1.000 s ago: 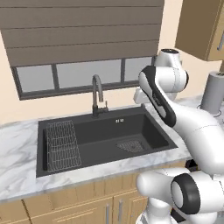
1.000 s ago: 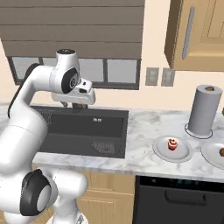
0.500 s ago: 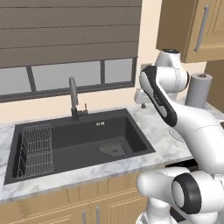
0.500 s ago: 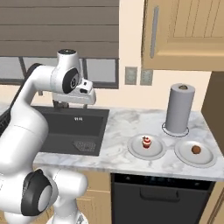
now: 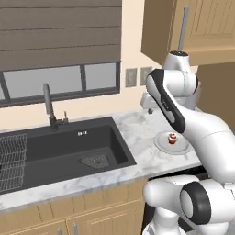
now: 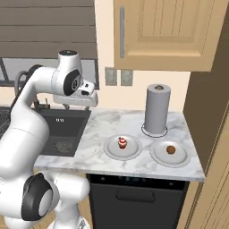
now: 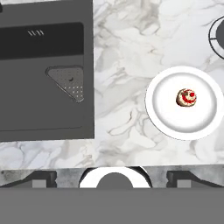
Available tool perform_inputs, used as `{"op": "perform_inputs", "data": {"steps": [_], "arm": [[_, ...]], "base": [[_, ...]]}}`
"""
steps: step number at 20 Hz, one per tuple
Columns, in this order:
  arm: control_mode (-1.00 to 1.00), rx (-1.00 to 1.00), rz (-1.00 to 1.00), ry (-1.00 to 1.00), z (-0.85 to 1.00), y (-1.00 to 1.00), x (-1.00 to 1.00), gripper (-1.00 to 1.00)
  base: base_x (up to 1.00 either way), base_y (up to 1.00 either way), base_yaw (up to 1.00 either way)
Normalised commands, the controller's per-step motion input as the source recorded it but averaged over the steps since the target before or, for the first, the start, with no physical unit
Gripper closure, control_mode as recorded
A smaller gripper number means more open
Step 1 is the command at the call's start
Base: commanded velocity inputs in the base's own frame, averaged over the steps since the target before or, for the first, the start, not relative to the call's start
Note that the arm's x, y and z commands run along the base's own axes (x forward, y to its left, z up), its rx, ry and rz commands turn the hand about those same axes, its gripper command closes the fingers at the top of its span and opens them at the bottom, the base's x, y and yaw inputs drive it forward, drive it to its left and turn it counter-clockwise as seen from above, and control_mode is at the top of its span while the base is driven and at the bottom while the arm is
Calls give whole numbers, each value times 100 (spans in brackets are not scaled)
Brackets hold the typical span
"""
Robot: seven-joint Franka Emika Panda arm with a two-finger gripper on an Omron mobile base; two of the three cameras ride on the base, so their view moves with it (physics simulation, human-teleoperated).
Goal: Move the dessert items from the plate to the tray.
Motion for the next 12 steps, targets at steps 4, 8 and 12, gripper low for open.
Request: {"op": "perform_inputs", "data": {"steps": [4,8,12], "arm": [[100,0,0,0,0,0,0,-100],[100,0,0,0,0,0,0,-100],[100,0,0,0,0,0,0,-100]], "base": [[-22,-53,-3],[-14,-45,-4],[-4,-41,-4]]}}
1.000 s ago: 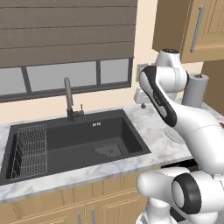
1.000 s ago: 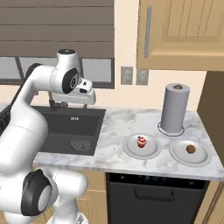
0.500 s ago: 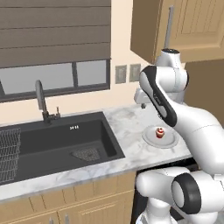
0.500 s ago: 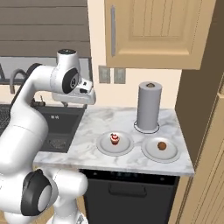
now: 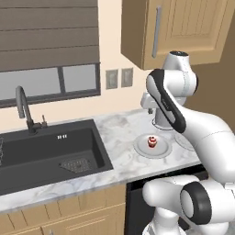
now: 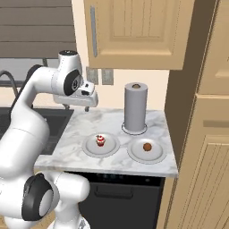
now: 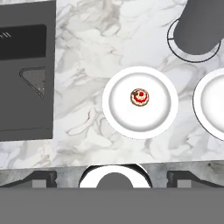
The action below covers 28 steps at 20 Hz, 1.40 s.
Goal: Move the dessert items from the plate to the tray.
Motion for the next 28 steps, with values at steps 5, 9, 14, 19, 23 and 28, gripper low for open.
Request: {"op": "perform_inputs", "data": {"steps": [5,9,14,19,23,28], "arm": [[100,0,0,0,0,0,0,-100],[100,0,0,0,0,0,0,-100],[-100,0,0,0,-1,-2,0,-100],[-100,0,0,0,-5,0,0,-100],[-100,0,-4,0,-45,1,13,-100],[-100,0,-7,0,-55,3,18,-100]], "base": [[-4,-45,-3],[-2,-42,-3],[0,-18,-1],[0,0,0],[0,0,0],[0,0,0]]}}
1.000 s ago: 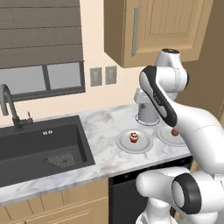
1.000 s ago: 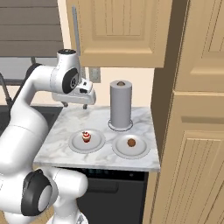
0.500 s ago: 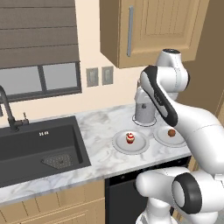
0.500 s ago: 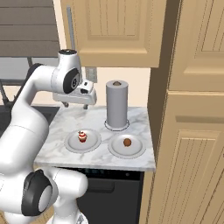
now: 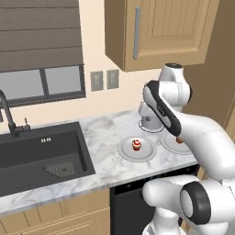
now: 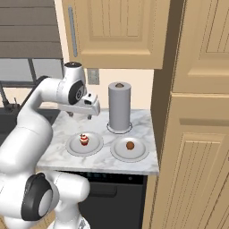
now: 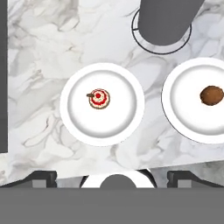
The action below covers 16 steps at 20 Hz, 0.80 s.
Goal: Move the dessert items from the plate to the tray.
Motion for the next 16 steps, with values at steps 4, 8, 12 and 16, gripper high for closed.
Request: {"op": "perform_inputs", "data": {"steps": [4,8,12,16], "arm": [[-100,0,-5,0,-55,4,13,-100],[-100,0,-5,0,-48,3,14,-100],[-100,0,-3,0,-47,0,21,-100],[-100,0,-1,0,-41,0,15,-100]], "base": [[0,0,0],[0,0,0],[0,0,0],[0,0,0]]}}
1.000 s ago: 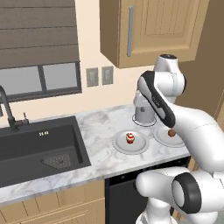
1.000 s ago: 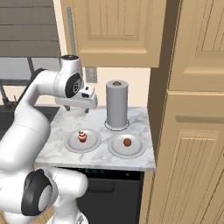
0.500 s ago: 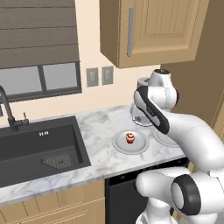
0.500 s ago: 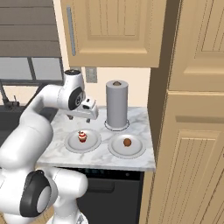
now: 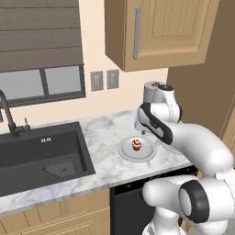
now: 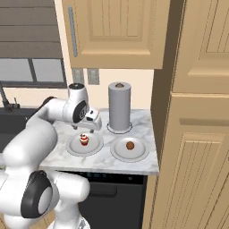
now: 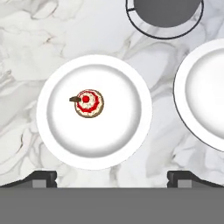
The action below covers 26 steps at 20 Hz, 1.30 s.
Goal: Move the dessert items from the plate to the tray.
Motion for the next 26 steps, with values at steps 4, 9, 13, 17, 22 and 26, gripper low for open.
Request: {"op": "perform_inputs", "data": {"steps": [4,9,13,17,22,26], "arm": [[-100,0,0,0,-40,0,17,-100],[-100,0,-2,0,-41,0,21,-100],[-100,0,-1,-1,-29,0,14,-100],[-100,0,-1,-9,-6,1,39,-100],[-100,0,-6,-2,0,21,42,-100],[-100,0,-2,2,-3,30,30,-100]], "base": [[0,0,0],[0,0,0],[0,0,0],[0,0,0],[0,0,0],[0,0,0]]}}
